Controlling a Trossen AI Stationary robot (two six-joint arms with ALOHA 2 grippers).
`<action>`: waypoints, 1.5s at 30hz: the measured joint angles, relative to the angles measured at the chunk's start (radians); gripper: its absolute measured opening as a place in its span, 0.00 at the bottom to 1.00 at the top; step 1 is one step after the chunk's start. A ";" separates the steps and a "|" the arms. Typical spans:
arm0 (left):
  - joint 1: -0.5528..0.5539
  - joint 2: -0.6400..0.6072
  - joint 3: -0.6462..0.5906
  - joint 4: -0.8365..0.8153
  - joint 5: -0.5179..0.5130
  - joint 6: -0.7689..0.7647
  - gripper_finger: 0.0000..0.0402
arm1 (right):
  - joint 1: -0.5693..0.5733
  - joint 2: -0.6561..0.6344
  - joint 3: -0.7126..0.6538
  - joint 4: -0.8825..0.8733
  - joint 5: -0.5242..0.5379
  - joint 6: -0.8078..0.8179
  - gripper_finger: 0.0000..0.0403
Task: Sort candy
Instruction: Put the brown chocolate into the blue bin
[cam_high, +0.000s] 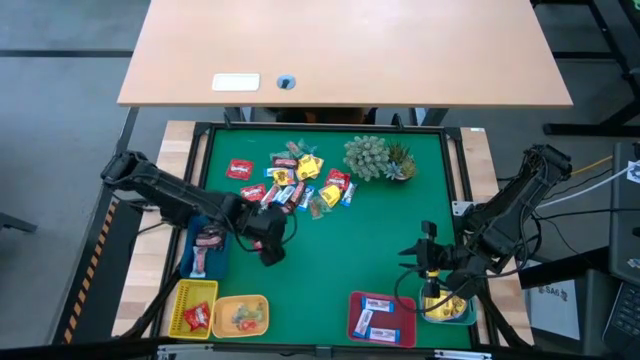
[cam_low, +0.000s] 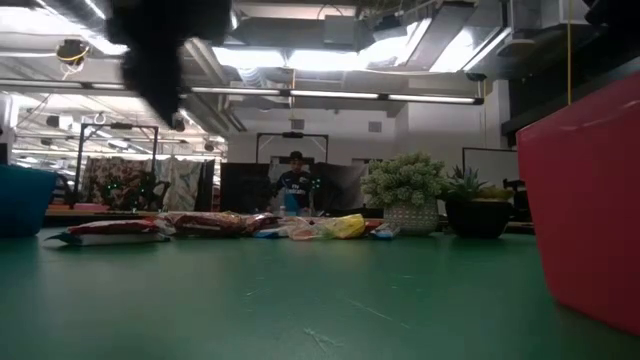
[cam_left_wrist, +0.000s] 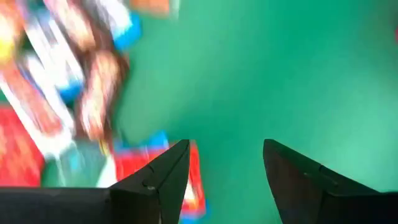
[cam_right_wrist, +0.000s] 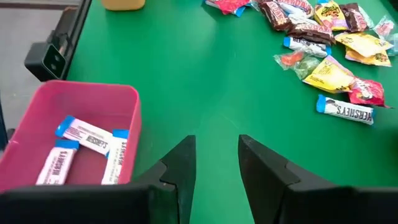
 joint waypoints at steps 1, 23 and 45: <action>0.009 0.000 0.000 0.027 -0.034 0.028 0.47 | 0.000 0.000 0.000 -0.005 0.000 -0.004 0.30; 0.242 0.148 -0.081 0.108 -0.160 0.341 0.47 | 0.000 0.000 0.000 -0.006 0.008 -0.039 0.30; 0.261 0.237 -0.177 0.141 -0.073 0.340 0.33 | 0.000 0.000 0.000 -0.007 0.008 -0.041 0.30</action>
